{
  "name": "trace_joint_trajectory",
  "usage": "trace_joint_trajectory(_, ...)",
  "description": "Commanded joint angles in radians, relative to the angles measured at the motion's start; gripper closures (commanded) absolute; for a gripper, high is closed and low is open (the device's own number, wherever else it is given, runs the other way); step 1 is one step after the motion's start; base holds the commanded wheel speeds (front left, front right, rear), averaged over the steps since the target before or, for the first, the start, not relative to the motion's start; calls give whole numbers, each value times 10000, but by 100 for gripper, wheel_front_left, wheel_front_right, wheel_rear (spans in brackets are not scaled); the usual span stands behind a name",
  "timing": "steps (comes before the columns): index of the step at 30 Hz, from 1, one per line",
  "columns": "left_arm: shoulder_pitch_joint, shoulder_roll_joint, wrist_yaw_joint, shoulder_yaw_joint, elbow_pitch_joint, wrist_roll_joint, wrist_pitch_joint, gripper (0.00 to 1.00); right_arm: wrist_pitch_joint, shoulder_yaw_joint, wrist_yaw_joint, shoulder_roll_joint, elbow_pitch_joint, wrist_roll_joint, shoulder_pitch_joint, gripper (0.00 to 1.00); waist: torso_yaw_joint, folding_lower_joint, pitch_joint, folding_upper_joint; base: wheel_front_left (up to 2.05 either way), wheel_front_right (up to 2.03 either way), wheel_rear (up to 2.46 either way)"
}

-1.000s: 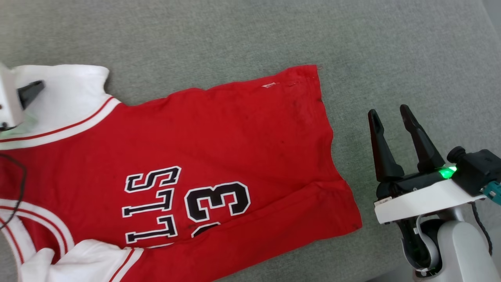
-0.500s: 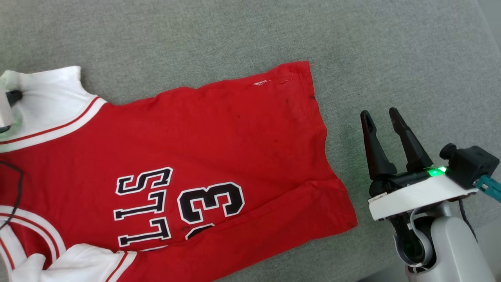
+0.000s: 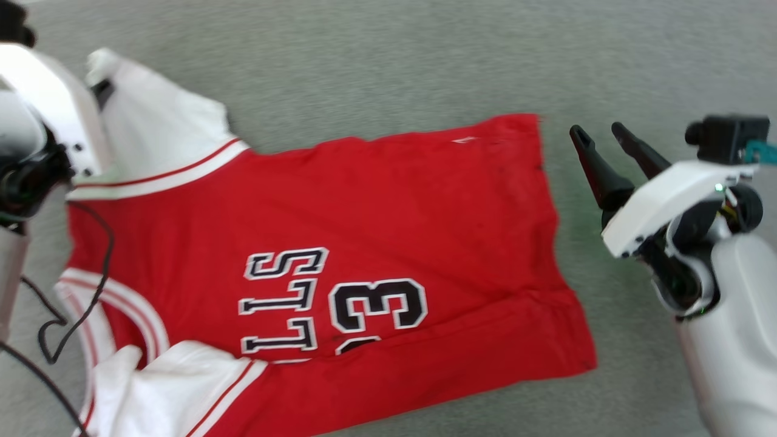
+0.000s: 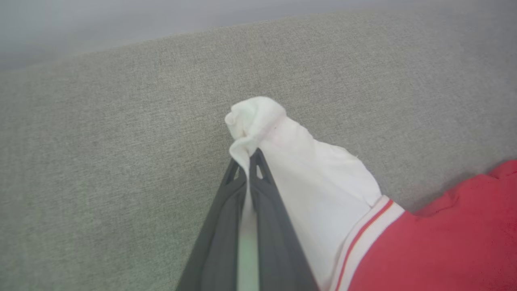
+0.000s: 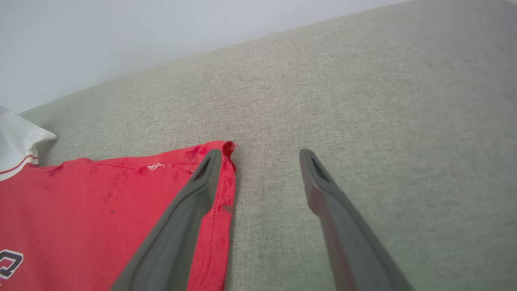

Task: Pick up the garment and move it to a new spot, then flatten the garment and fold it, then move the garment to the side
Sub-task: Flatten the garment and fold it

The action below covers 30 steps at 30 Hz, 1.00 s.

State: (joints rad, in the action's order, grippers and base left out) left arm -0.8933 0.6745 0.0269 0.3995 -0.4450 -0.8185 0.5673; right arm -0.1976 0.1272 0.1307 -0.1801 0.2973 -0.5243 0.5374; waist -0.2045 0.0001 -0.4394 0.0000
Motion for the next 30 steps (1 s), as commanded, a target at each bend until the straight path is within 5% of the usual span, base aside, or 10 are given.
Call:
trace_joint_trajectory(1,-228,-154,63,35,162,75,-210,100,-362,183,0,-223,420,-169,498,0,578,-1,32,0,0,0,0)
trace_joint_trajectory(9,-354,-550,251,323,910,213,-552,100,-2982,1006,0,-928,2333,-293,2286,0,1457,-1,-292,0,0,0,0)
trace_joint_trajectory(16,-223,-721,397,471,1175,134,-699,100,-5302,1317,-1,-713,4159,-326,2686,0,1787,-1,-451,0,0,0,0)
trace_joint_trajectory(17,-186,-767,414,480,1177,76,-715,100,-5608,1306,-4,-681,4404,-265,2649,27,1817,-1,-442,0,0,0,0)
trace_joint_trajectory(19,-131,-850,500,481,1186,-45,-742,100,-5798,1225,-3,-570,4538,-282,2751,100,1871,-1,-419,0,0,0,0)
trace_joint_trajectory(30,695,-702,482,109,1324,-394,-1567,100,-4928,834,0,-1021,3122,-58,3010,100,1898,-1,431,0,0,0,0)
